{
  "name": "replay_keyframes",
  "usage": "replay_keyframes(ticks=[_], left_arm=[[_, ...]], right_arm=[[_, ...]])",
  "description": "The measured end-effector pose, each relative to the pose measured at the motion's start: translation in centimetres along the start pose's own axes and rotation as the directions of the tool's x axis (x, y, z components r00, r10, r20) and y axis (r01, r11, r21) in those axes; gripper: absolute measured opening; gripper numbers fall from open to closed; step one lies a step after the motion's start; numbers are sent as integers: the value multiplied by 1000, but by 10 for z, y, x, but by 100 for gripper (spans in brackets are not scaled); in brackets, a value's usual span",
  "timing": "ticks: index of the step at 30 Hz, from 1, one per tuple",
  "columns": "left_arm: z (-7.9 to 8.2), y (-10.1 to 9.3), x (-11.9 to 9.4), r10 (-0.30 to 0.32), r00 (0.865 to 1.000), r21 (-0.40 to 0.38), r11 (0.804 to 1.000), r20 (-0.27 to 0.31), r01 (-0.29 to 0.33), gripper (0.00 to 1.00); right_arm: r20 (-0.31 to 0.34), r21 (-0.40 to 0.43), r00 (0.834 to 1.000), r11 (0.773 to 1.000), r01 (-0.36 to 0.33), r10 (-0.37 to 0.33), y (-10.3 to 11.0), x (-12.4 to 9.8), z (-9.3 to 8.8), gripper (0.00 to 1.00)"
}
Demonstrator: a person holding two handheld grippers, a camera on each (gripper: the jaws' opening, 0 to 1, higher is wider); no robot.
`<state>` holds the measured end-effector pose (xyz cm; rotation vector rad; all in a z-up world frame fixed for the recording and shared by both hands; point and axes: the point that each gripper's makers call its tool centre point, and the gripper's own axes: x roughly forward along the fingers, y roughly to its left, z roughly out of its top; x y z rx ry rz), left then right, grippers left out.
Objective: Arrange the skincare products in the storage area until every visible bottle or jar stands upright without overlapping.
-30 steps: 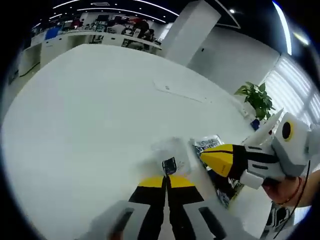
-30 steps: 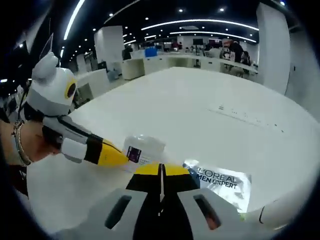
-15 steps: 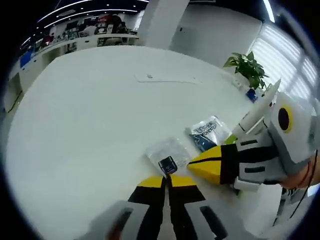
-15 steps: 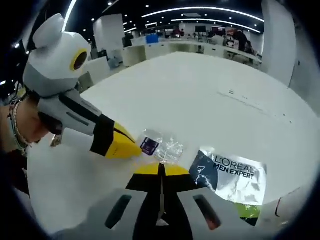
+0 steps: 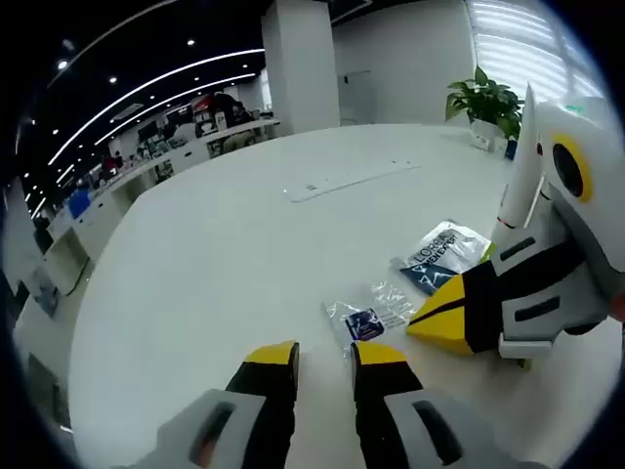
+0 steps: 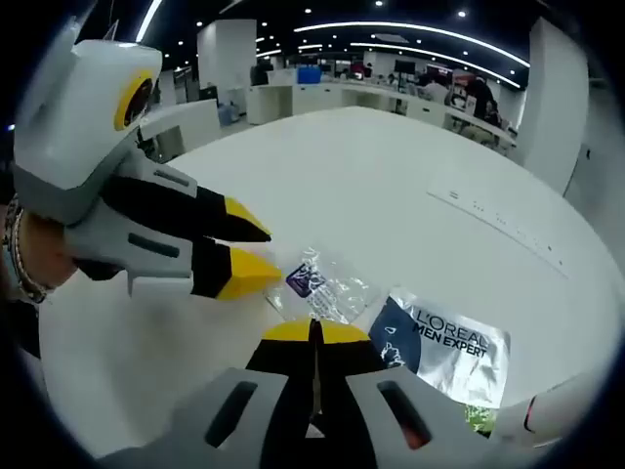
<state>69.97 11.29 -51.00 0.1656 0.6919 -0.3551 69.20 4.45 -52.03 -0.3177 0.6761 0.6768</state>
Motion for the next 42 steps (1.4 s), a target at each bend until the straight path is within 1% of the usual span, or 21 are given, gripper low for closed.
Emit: replay_keyframes(ticks=[4,7,9,11,12,14,15,17,21,22,25,27,29,30,34,36,37,39,40,41,42], left_arm=[[10,14,-22,43,994,-90,995,101,-33,21],[7,23,-38,71,990,-113,992,119,-58,21],[8,30,-52,105,981,-134,987,162,-83,21],[7,38,-69,135,971,-175,980,200,-100,21],[5,42,-80,151,964,-197,974,221,-107,21],[0,49,-96,176,953,-223,967,247,-120,20],[-8,53,-109,192,948,-234,963,255,-132,20],[-21,61,-126,225,939,-264,952,260,-155,20],[-62,83,-164,320,915,-351,909,245,-223,20],[-79,89,-175,346,910,-378,893,226,-245,20],[-116,102,-189,392,908,-446,846,148,-292,21],[-143,108,-193,401,912,-503,807,83,-309,21],[-155,109,-193,390,919,-540,785,53,-302,21],[-155,110,-191,385,921,-535,791,58,-296,22],[-149,102,-174,296,954,-538,813,54,-222,27],[-146,103,-166,283,958,-539,813,39,-218,29],[-147,105,-159,276,961,-538,812,12,-226,29],[-154,104,-151,253,966,-492,835,-54,-246,25],[-148,115,-150,303,952,-368,883,-31,-293,21],[-154,112,-148,295,953,-340,890,-77,-303,19],[-148,111,-141,281,959,-261,923,-45,-283,19]], right_arm=[[-2,-7,1000,1000,3,-3,0,1,0,0],[-10,-6,1000,1000,1,-2,0,0,1,0],[-16,-10,1000,1000,5,-5,0,-2,1,0],[36,-15,999,999,31,-30,-2,-8,14,0],[91,9,996,1000,19,-20,1,-12,26,0],[143,42,990,999,-19,13,7,-19,38,0],[175,45,984,998,-37,28,11,-23,45,0],[194,58,979,996,-69,56,19,-28,50,0],[202,104,970,982,-159,136,42,-32,50,1],[202,118,968,978,-175,149,47,-33,49,2],[198,147,963,966,-211,180,59,-32,45,4],[191,151,962,963,-225,195,66,-30,40,4],[166,142,966,964,-224,200,72,-29,33,3],[160,141,966,964,-225,202,73,-28,31,3],[144,148,966,961,-235,214,80,-29,23,3],[135,145,967,961,-236,217,82,-30,20,3],[129,141,968,962,-235,218,83,-32,18,3],[129,138,967,962,-236,219,83,-36,17,3],[128,134,967,962,-236,219,83,-38,16,3],[127,132,968,963,-234,218,83,-39,15,3],[124,128,969,965,-227,212,80,-40,13,3]])
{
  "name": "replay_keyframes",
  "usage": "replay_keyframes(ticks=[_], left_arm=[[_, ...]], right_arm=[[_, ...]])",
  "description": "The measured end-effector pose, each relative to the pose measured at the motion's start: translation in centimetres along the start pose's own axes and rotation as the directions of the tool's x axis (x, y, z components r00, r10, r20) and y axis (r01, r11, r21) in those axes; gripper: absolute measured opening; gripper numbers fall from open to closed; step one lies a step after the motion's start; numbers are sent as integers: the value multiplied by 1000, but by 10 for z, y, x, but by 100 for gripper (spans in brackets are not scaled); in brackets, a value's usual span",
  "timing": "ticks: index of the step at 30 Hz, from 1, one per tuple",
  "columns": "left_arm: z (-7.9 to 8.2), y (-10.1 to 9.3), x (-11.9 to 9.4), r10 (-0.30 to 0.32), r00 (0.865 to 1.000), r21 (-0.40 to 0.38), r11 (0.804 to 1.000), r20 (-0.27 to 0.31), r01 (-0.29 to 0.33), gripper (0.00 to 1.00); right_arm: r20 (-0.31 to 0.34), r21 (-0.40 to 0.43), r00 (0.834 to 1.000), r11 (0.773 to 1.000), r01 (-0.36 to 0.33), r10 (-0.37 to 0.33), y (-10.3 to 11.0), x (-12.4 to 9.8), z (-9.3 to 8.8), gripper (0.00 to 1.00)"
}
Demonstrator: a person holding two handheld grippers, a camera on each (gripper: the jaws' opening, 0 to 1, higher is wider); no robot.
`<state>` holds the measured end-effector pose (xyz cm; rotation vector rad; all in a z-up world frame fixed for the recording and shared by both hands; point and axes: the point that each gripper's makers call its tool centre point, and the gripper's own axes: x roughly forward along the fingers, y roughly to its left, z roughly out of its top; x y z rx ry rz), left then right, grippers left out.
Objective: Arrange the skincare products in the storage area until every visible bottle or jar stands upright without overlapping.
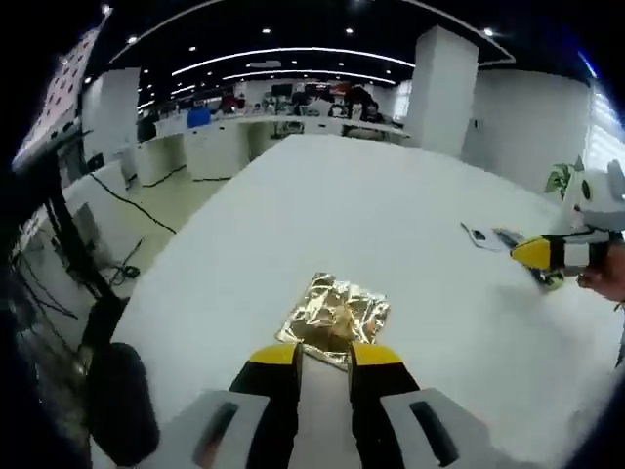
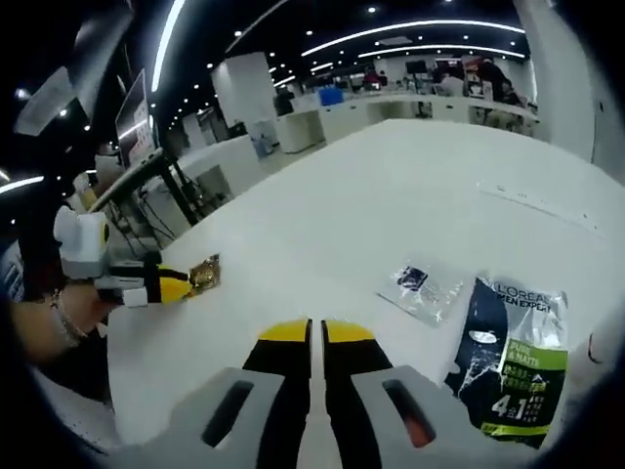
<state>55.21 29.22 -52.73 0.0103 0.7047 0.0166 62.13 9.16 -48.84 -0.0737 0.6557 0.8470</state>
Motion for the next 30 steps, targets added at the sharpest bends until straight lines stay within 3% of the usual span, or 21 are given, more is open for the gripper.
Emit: replay_keyframes(ticks=[1,2,4,7,10,14,19,22,29,30], left_arm=[[2,-3,1,-20,1000,39,999,-1,20,16],[-1,-9,-1,-51,999,12,999,-17,51,13],[-1,-11,-1,-51,999,25,998,-16,51,9],[-2,-13,-4,-42,999,129,991,-1,42,7],[-6,-25,-8,-74,997,175,982,-9,74,1],[-12,-42,-15,-97,995,241,966,-2,95,1],[-19,-59,-23,-140,990,219,966,1,136,1],[-25,-73,-30,-153,988,241,960,12,146,1],[-32,-92,-40,-183,983,251,953,23,171,1],[-32,-93,-40,-182,983,248,954,23,171,1]], right_arm=[[-3,3,1000,1000,4,-4,-2,-2,-2,3],[-7,8,1000,1000,5,-4,-3,-2,-4,3],[-15,19,1000,1000,8,-8,-4,-4,-9,3],[-24,31,1000,1000,6,-5,-3,-4,-14,3],[-31,30,999,999,-21,22,6,-3,-16,3],[-41,26,993,993,-111,112,31,3,-18,6],[-66,42,978,980,-196,198,58,12,-24,10],[-106,50,959,965,-259,263,80,18,-35,11],[-141,79,937,947,-311,320,101,20,-46,9],[-138,71,940,950,-305,312,101,20,-45,9]])
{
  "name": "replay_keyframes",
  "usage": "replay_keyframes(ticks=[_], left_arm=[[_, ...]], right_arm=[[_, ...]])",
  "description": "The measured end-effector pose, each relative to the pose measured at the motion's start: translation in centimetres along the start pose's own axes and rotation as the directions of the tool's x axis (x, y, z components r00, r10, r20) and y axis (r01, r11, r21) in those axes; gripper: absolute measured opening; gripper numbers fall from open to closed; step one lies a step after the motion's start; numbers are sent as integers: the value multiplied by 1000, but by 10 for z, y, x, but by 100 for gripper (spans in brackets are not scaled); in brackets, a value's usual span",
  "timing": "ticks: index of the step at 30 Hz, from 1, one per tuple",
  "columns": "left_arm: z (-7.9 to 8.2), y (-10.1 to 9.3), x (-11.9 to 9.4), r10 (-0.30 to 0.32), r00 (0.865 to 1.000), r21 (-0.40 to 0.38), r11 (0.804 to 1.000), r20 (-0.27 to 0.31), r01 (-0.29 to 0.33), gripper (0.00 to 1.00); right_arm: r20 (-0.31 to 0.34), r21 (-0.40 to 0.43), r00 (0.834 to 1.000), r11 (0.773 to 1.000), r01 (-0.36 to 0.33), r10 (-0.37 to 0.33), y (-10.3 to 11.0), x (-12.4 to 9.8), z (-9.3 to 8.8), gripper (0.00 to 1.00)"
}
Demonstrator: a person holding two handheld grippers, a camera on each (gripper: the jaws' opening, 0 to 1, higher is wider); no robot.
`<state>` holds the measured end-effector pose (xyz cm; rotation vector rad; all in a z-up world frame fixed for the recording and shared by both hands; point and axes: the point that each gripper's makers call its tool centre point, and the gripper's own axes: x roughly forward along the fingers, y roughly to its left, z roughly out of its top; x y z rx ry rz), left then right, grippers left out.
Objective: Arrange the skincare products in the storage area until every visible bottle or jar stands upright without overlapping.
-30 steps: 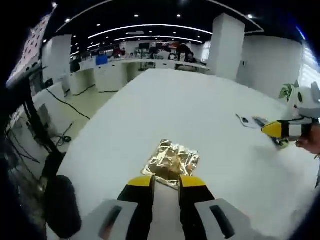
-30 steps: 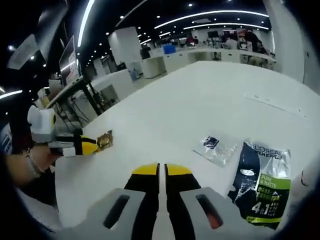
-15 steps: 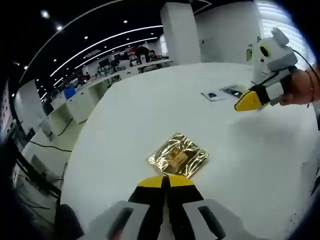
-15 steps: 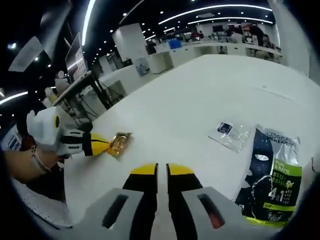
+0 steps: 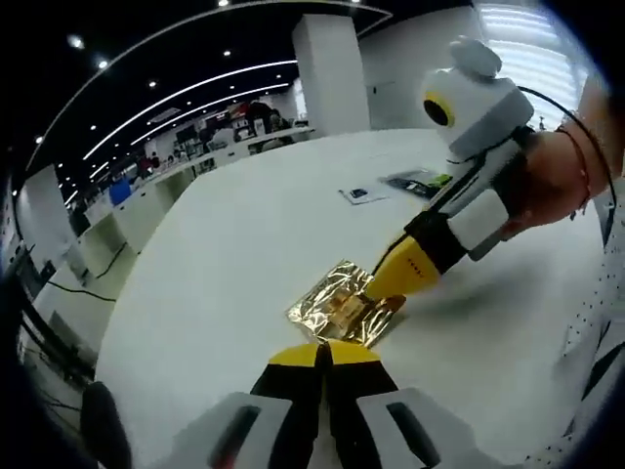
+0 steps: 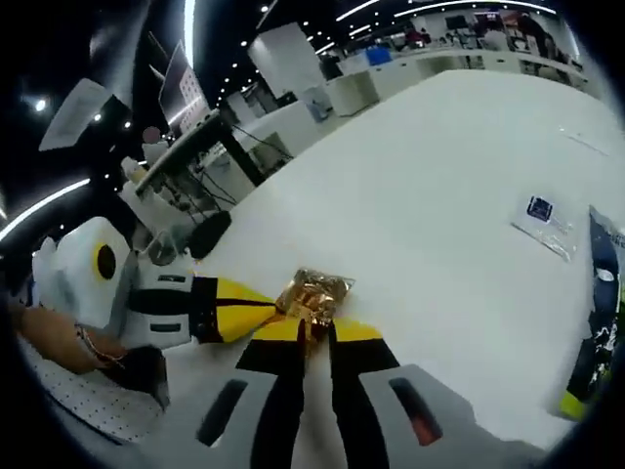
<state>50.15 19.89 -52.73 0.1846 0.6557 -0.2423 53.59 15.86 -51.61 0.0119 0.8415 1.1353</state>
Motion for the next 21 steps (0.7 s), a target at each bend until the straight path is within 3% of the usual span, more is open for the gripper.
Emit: replay_keyframes(ticks=[2,5,10,12,17,19,21], left_arm=[[0,1,1,6,1000,8,1000,2,-6,1],[0,1,1,0,1000,18,1000,-3,0,1],[-1,-1,1,6,1000,49,999,-2,-5,1],[-1,0,1,12,1000,48,999,4,-12,1],[-1,-1,0,11,1000,38,999,20,-12,1],[-1,-1,0,13,1000,33,999,16,-14,1],[-1,-1,0,17,1000,35,999,8,-17,1]], right_arm=[[4,-5,1000,1000,27,-27,-3,-1,3,5],[18,3,1000,1000,13,-13,0,-2,7,5],[-30,-4,999,1000,29,-29,-5,3,-1,6],[4,61,1000,998,2,-2,-1,-1,4,5],[20,122,998,991,-59,57,7,-4,5,2],[6,126,997,989,-75,75,12,-2,3,0],[-5,74,997,994,-81,82,18,0,3,0]])
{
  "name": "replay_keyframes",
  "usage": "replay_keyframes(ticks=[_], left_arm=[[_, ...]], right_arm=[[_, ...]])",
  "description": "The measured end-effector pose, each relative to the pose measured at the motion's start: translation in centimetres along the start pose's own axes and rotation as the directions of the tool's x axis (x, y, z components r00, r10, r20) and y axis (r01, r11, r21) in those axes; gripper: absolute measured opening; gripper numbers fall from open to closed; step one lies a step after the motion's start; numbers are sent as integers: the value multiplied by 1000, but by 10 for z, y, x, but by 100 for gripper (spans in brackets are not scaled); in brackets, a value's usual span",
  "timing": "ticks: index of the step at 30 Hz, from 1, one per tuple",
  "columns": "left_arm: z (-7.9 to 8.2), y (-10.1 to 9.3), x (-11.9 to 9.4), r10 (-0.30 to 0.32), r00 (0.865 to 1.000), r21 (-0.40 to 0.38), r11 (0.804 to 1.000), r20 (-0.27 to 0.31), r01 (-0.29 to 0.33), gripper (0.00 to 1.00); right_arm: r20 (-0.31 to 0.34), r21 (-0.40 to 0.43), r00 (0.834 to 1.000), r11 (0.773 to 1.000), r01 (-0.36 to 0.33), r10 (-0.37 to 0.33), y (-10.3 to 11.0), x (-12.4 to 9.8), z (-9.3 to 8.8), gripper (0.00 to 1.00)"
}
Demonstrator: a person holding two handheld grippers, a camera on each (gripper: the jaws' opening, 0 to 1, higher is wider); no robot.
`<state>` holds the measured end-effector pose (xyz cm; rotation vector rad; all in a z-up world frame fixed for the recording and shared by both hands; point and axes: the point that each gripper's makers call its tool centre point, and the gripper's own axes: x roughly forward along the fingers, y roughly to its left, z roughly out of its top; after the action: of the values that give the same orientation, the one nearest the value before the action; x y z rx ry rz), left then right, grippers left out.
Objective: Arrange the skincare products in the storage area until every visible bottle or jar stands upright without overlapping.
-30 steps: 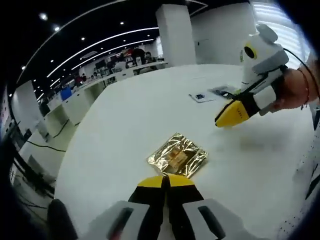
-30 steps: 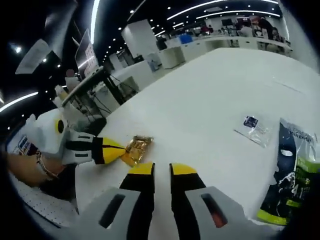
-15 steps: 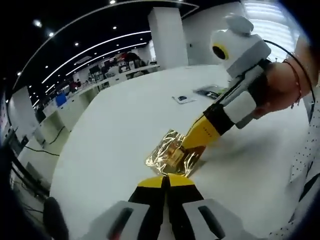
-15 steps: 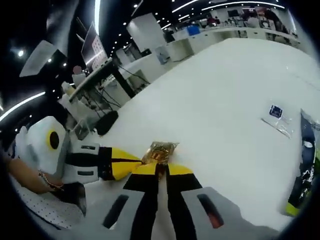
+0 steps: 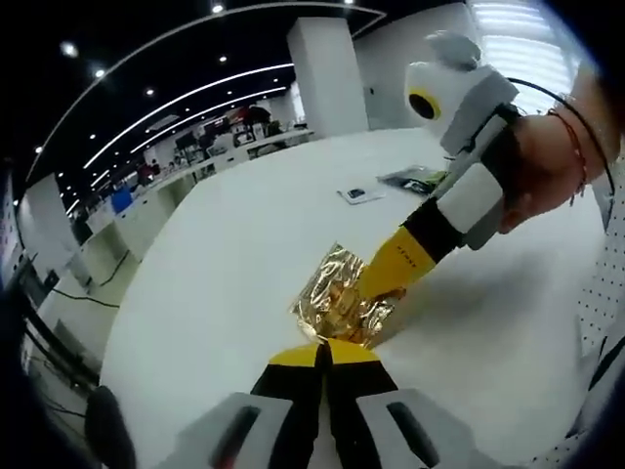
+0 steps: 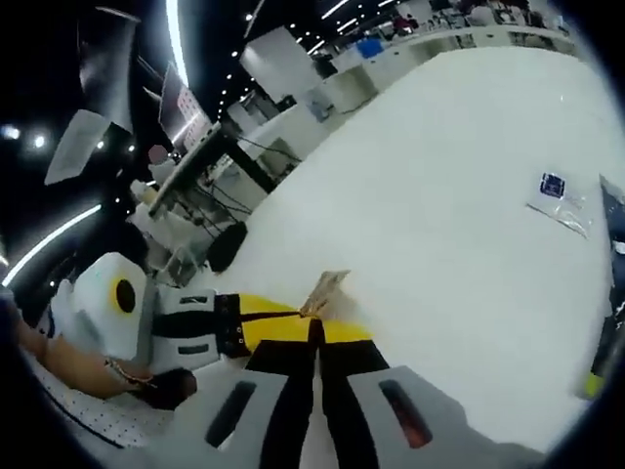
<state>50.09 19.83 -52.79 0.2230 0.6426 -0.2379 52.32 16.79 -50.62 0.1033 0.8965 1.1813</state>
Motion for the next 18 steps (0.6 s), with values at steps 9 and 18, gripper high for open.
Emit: replay_keyframes(ticks=[9,18], left_arm=[[0,0,-3,-1,1000,-164,986,17,4,6],[29,-5,-22,-154,973,-403,890,173,213,26]], right_arm=[[-13,-174,1000,985,12,-14,4,-4,0,0],[30,-214,995,973,-89,98,17,-31,8,0]])
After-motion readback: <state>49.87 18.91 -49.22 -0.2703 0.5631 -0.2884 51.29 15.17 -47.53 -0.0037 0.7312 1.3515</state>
